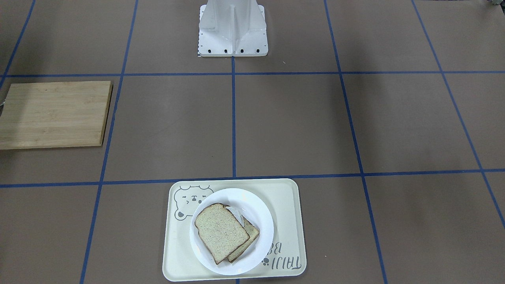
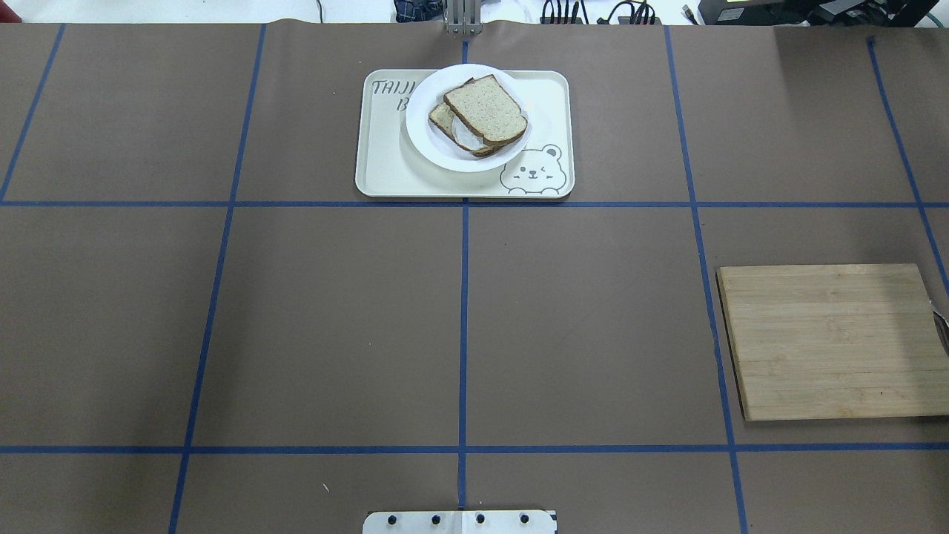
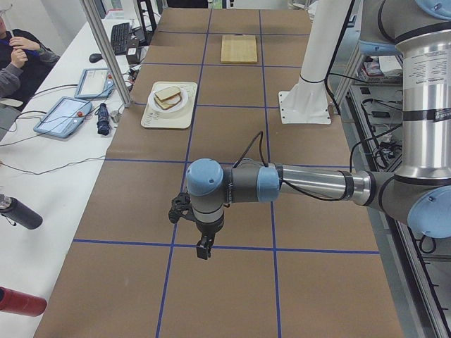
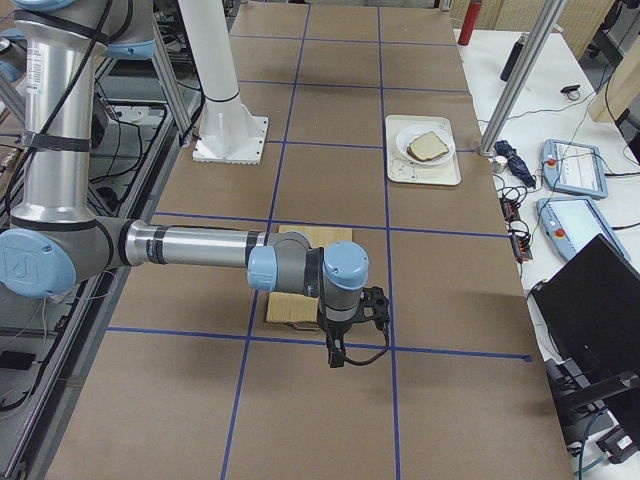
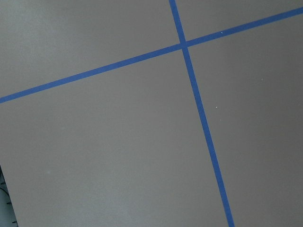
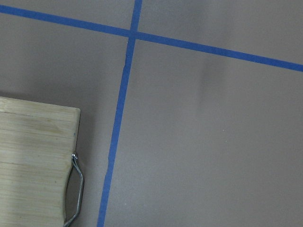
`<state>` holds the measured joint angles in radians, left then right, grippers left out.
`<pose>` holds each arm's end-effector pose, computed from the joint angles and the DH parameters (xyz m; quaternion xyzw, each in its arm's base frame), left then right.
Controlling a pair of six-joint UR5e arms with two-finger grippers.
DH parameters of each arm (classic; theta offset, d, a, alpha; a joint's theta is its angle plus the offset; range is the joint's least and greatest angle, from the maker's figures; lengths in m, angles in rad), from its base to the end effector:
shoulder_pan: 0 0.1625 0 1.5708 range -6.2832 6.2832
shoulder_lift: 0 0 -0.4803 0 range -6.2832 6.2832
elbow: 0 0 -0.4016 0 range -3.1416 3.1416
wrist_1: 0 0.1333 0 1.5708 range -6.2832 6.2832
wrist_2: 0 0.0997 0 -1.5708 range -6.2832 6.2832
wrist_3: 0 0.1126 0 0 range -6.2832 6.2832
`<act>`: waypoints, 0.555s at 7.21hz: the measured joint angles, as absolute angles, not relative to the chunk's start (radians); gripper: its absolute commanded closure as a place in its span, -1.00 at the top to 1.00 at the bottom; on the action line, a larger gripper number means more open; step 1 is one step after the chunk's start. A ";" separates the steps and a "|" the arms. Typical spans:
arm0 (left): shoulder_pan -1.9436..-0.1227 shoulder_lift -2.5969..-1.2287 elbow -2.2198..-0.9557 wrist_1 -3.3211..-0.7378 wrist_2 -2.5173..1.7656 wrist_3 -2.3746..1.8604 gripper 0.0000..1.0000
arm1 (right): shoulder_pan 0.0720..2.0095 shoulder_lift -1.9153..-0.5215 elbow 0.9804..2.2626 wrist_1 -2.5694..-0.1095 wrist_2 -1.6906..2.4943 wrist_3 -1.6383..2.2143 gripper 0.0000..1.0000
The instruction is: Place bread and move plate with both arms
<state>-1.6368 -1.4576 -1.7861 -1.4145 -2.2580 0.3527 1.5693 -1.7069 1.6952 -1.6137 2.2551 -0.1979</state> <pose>-0.0908 -0.4351 0.6911 0.0450 0.3347 0.1254 0.9329 0.0615 -0.4313 0.7356 0.0073 -0.3363 -0.0846 0.9379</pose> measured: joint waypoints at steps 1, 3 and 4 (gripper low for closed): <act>-1.637 -1.457 -1.785 -1.414 -2.258 0.353 0.96 | 1.569 -1.706 1.696 -1.613 2.256 -0.198 1.00; -1.637 -1.454 -1.783 -1.414 -2.258 0.353 0.96 | 1.569 -1.705 1.699 -1.613 2.256 -0.198 1.00; -1.637 -1.451 -1.783 -1.414 -2.257 0.353 0.96 | 1.569 -1.704 1.699 -1.613 2.256 -0.198 1.00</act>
